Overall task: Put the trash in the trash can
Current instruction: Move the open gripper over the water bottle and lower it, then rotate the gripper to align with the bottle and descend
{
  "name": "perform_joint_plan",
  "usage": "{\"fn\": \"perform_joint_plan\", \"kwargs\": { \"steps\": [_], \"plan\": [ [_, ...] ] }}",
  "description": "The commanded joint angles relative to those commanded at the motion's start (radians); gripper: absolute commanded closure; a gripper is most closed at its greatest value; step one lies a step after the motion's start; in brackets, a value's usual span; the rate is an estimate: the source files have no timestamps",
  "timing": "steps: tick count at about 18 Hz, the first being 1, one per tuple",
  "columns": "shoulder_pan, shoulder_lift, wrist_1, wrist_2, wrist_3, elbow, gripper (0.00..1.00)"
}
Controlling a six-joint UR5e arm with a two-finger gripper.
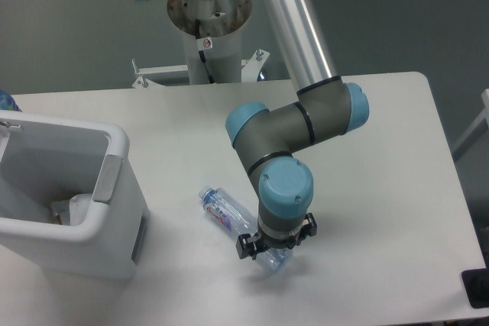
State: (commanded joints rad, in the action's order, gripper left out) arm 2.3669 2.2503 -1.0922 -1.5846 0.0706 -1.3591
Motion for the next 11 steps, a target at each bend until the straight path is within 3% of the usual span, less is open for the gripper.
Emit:
{"fn": "perform_joint_plan", "kwargs": {
  "steps": [8, 11],
  "plan": [
    [-0.014, 0.040, 0.003, -0.003, -0.006, 0.008, 0.00],
    [-0.021, 0.045, 0.002, -0.023, -0.009, 0.009, 0.12]
  ]
}}
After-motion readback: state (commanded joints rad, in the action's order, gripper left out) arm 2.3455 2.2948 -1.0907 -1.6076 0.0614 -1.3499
